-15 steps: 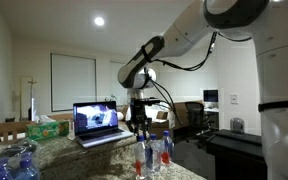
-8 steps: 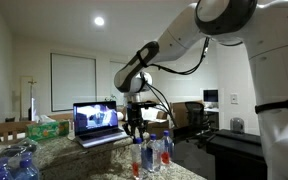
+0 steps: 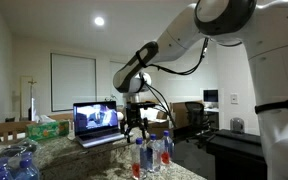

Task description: Move the three empty water bottles to the right

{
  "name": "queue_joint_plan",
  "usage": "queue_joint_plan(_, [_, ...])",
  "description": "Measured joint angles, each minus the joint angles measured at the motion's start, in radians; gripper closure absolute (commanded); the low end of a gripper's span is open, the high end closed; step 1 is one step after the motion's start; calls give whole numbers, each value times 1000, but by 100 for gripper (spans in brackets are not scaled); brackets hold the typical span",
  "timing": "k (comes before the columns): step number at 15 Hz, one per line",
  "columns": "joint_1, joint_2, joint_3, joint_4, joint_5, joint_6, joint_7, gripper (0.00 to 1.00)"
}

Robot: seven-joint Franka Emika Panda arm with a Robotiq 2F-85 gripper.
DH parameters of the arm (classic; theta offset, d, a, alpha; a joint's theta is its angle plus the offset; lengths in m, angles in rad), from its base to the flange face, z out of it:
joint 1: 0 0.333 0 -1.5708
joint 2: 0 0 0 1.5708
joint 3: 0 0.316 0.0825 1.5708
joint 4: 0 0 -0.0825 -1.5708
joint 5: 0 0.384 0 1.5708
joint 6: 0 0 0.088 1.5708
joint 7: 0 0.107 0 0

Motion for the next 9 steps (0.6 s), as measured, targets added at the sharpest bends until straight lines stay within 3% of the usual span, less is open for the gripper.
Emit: queue_joint_plan(9, [41, -229, 46, -45, 15, 1, 6, 0])
